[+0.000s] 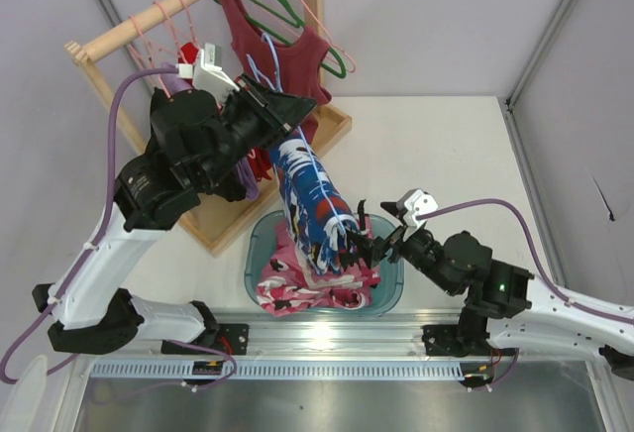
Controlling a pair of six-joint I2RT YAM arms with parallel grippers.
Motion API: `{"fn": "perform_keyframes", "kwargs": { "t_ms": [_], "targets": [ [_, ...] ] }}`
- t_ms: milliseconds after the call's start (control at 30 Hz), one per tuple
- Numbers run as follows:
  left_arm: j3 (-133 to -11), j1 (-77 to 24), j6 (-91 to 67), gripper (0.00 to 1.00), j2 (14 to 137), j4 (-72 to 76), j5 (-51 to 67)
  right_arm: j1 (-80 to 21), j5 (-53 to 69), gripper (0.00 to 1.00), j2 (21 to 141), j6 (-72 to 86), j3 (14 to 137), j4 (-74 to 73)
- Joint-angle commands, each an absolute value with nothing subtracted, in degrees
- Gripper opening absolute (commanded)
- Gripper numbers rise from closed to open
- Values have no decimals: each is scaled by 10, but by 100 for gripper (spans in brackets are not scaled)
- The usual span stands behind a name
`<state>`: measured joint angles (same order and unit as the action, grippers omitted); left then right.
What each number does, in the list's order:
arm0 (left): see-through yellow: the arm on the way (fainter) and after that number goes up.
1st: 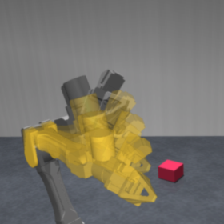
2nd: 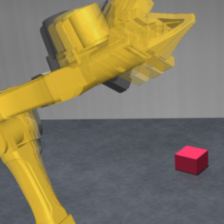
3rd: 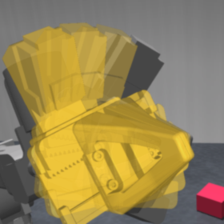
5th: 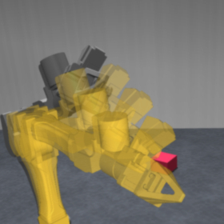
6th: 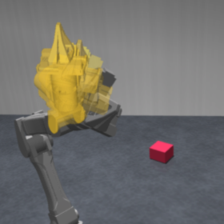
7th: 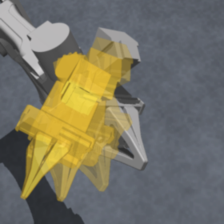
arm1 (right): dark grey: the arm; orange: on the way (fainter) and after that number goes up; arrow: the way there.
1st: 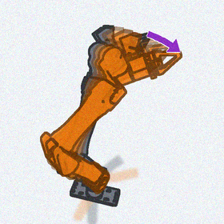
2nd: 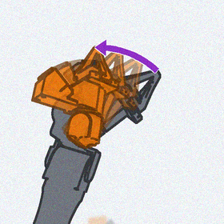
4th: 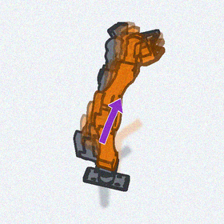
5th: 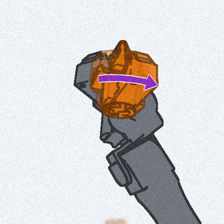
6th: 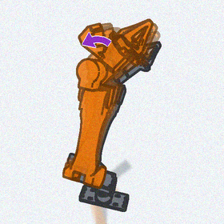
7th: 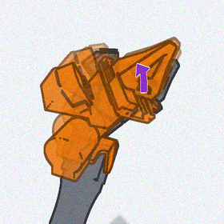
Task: Remove the trousers from the hanger
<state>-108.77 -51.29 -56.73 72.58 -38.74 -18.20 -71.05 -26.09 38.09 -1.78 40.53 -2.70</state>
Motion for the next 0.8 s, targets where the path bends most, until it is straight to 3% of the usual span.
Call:
{"fn": "perform_keyframes", "kwargs": {
  "t_ms": [0,767],
  "targets": [
    [-1122,-508,-575,0,710,-311,-171,-707,-254,99,371,-37,420,-39],
    [-1155,-504,-570,0,718,-327,-162,-704,-216,99,345,-12,429,-145]
  ]
}}
